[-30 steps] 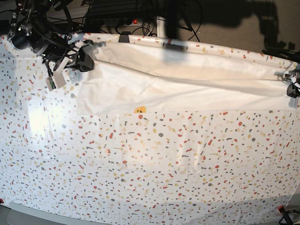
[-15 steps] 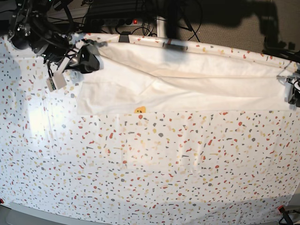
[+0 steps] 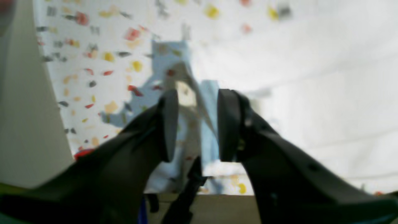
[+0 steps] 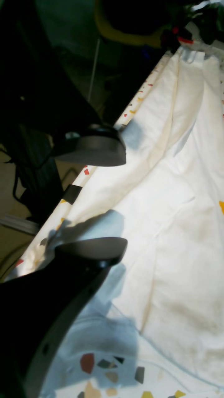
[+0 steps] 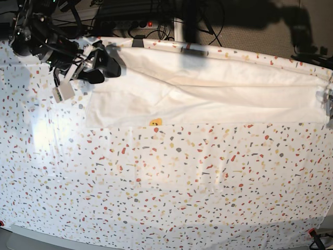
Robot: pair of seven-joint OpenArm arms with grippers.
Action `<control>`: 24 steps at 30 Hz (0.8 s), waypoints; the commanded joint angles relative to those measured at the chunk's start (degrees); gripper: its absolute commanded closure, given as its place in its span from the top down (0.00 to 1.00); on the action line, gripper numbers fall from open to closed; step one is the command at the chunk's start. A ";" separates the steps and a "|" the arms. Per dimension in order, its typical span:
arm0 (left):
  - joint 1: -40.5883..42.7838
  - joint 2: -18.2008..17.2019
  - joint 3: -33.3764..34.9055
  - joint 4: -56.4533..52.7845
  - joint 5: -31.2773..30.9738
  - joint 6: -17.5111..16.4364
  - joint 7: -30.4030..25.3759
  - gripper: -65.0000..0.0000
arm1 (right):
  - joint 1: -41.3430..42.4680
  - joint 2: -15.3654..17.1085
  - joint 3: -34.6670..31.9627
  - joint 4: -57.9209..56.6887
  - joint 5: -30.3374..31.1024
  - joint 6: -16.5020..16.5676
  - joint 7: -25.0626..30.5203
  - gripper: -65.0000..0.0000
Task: Fold the T-shirt properly
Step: 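Open both grippers and lift them off the folded strip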
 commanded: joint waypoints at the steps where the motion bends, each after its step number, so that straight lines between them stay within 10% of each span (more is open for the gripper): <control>1: -2.34 -2.45 -0.72 -1.09 -2.08 -0.13 0.63 0.34 | 0.26 0.50 0.17 1.09 1.81 0.28 0.66 0.56; 7: -12.31 -3.30 -0.68 -17.57 -15.12 -5.29 10.40 0.36 | 0.26 0.48 0.17 1.09 2.19 0.28 0.63 0.56; 17: -16.26 -2.29 -0.68 -39.30 -16.72 -8.41 7.72 0.67 | 0.22 0.48 0.17 1.11 5.95 0.28 0.55 0.56; 24: -16.46 -0.26 -0.68 -39.12 -26.08 -8.41 9.05 0.68 | 0.11 0.70 0.17 1.11 5.88 0.28 0.55 0.56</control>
